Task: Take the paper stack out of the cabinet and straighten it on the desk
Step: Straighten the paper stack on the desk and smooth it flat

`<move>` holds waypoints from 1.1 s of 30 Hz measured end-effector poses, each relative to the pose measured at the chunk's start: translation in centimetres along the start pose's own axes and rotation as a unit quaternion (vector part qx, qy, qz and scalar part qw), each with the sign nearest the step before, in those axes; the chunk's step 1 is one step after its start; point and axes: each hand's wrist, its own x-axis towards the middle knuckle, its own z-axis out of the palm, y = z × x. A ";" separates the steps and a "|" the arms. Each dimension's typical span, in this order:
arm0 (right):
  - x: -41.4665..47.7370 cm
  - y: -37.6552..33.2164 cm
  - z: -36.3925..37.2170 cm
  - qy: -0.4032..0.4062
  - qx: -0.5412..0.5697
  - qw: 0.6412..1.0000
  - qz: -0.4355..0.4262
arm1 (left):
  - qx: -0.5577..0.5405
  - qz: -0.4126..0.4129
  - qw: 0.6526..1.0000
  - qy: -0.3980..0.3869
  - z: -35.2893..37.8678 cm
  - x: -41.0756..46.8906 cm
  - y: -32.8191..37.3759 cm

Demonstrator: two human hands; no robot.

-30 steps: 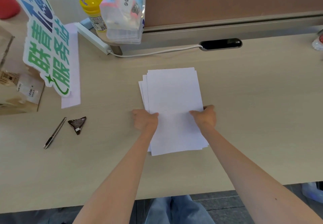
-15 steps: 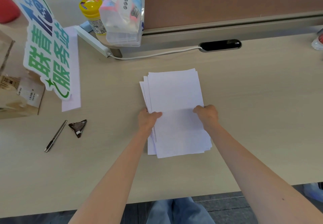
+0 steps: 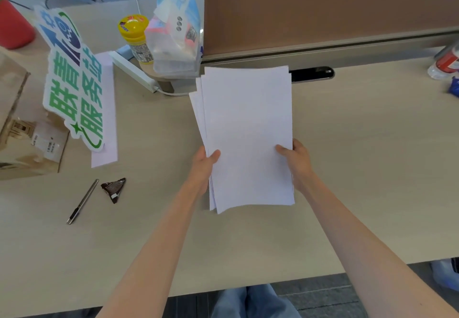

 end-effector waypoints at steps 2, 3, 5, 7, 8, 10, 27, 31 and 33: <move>-0.9 -1.4 0.5 0.010 0.007 0.998 -0.061 | -0.010 0.030 1.000 -0.004 0.5 -0.7 1.8; -1.4 -2.2 0.6 0.017 0.011 0.996 -0.088 | -0.013 0.046 0.999 -0.010 0.7 -1.1 2.7; -2.4 -3.7 0.7 0.024 0.031 0.990 -0.135 | -0.027 0.087 0.996 -0.015 1.1 -1.9 4.4; -3.3 -4.8 0.6 0.027 0.054 0.982 -0.177 | -0.055 0.121 0.991 -0.018 1.4 -2.7 5.7; -3.6 -5.1 0.5 0.027 0.061 0.980 -0.187 | -0.072 0.127 0.989 -0.022 1.5 -3.1 6.1; -4.1 -5.2 0.4 0.028 0.065 0.979 -0.189 | -0.082 0.128 0.988 -0.035 1.8 -3.7 6.3; -4.3 -8.9 -4.7 -0.227 -0.027 0.960 -0.161 | 0.133 0.120 0.958 -0.222 -2.2 -5.0 11.6; -4.7 -9.5 -4.6 -0.239 -0.071 0.956 -0.155 | 0.182 0.128 0.934 -0.281 -0.5 -6.2 12.7; -5.0 -9.7 -4.2 -0.224 -0.070 0.959 -0.161 | 0.195 0.148 0.931 -0.271 0.5 -6.5 12.5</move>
